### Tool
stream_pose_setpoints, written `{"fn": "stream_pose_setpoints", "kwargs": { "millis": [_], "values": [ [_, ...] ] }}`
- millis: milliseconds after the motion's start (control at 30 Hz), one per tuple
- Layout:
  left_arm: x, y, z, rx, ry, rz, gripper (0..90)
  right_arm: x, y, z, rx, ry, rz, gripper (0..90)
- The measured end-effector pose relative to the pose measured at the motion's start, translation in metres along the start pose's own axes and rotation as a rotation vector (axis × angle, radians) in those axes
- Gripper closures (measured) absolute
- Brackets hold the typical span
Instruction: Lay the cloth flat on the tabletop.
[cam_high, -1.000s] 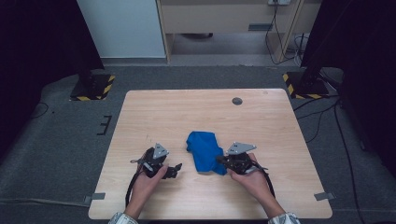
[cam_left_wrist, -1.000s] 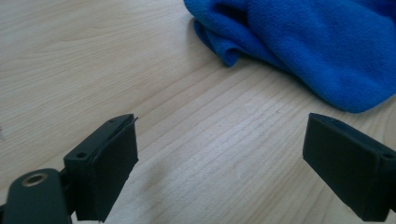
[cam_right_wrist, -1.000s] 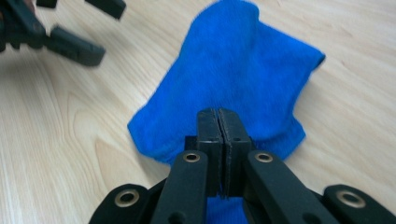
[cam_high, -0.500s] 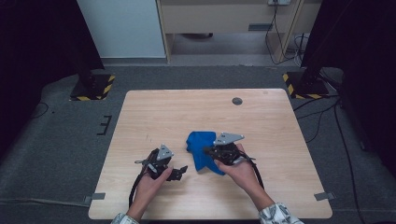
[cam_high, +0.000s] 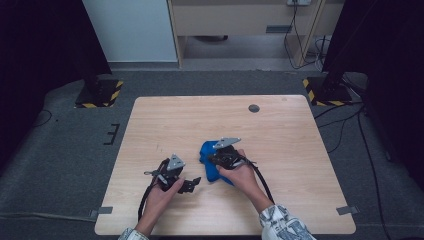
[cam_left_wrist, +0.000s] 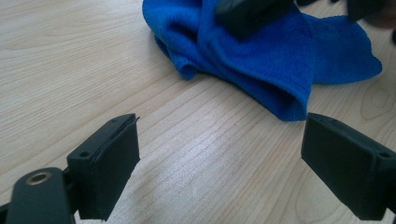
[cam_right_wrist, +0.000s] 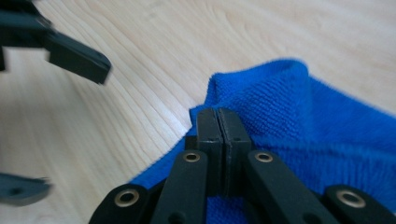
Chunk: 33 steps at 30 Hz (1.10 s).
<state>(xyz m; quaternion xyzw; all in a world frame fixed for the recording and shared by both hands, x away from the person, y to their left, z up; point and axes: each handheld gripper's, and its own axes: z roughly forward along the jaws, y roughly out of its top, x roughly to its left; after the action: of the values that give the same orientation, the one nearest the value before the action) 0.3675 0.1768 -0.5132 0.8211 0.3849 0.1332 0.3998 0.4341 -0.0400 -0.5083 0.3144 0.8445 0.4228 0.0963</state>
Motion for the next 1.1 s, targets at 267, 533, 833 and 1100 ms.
{"fn": "stream_pose_setpoints", "kwargs": {
  "millis": [267,533,833,1100],
  "values": [
    [0.001,0.000,0.001,0.002,0.002,0.002,10.7,0.003,0.001,0.001,0.008,0.002,-0.007,71.4],
    [0.001,0.001,-0.001,-0.009,0.020,0.001,11.6,0.004,0.009,-0.036,-0.048,-0.042,-0.006,41.3],
    [0.004,0.002,-0.004,-0.028,0.035,-0.012,13.6,-0.022,-0.021,-0.065,-0.048,-0.136,0.050,60.1],
    [0.003,0.006,-0.002,-0.040,0.042,-0.019,16.3,-0.044,-0.048,-0.063,-0.002,-0.185,0.128,63.4]
  ]
}}
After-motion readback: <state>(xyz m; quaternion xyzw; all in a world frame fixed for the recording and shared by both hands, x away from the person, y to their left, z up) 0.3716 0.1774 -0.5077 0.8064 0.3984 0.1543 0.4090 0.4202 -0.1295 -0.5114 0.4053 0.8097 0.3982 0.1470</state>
